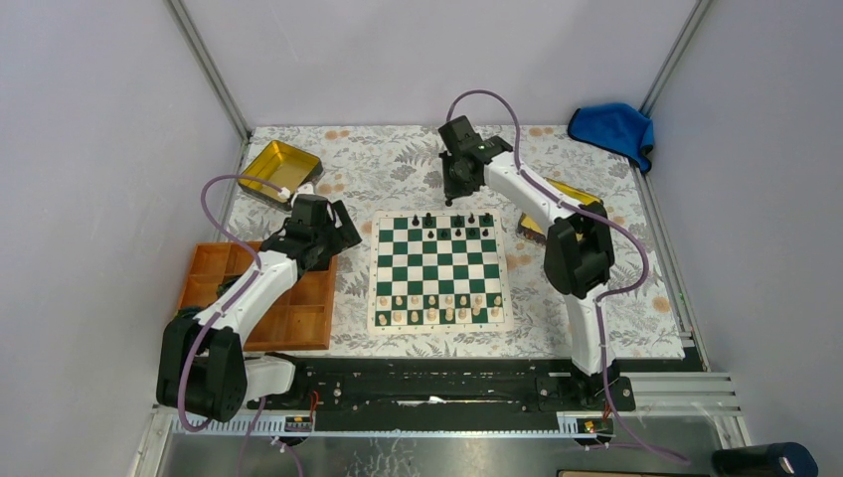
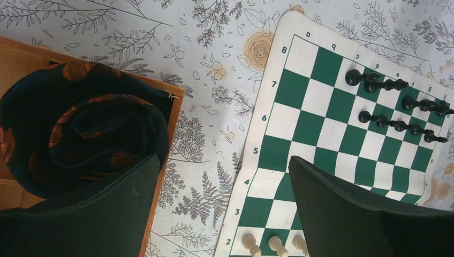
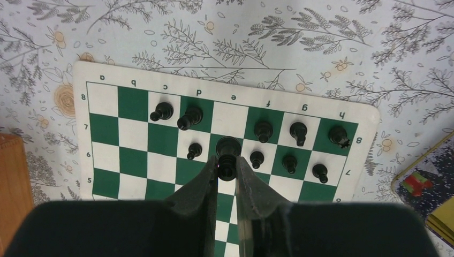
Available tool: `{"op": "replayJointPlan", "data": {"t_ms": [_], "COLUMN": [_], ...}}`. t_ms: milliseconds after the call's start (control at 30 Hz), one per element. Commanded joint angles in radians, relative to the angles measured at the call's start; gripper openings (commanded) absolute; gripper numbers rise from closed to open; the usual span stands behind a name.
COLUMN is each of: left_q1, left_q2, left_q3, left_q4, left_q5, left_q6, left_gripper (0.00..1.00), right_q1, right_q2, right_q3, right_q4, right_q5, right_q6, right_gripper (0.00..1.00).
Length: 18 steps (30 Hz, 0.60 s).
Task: Set up the chess pieces on the board
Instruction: Place the chess piece on the chessboard.
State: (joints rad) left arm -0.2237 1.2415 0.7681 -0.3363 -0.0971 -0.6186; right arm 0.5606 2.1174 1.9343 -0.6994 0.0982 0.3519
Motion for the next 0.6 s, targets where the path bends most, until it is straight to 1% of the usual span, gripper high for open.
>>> {"op": "replayJointPlan", "data": {"t_ms": [0,567], "left_q1": [-0.005,-0.005], "left_q2": [0.009,0.04], "left_q3": [-0.002,0.021], "left_q4": [0.011,0.008], "left_q5": [-0.013,-0.018], "left_q6": [-0.009,0.009], "left_gripper": [0.99,0.99], "right_q1": [0.02,0.032], "right_q2": [0.024,0.127], "right_q3": [0.055,0.112], "right_q4": [-0.015,-0.031], "right_q5": [-0.036,-0.039], "right_q6": [-0.024,-0.04], "right_gripper": [0.0,0.0]}}
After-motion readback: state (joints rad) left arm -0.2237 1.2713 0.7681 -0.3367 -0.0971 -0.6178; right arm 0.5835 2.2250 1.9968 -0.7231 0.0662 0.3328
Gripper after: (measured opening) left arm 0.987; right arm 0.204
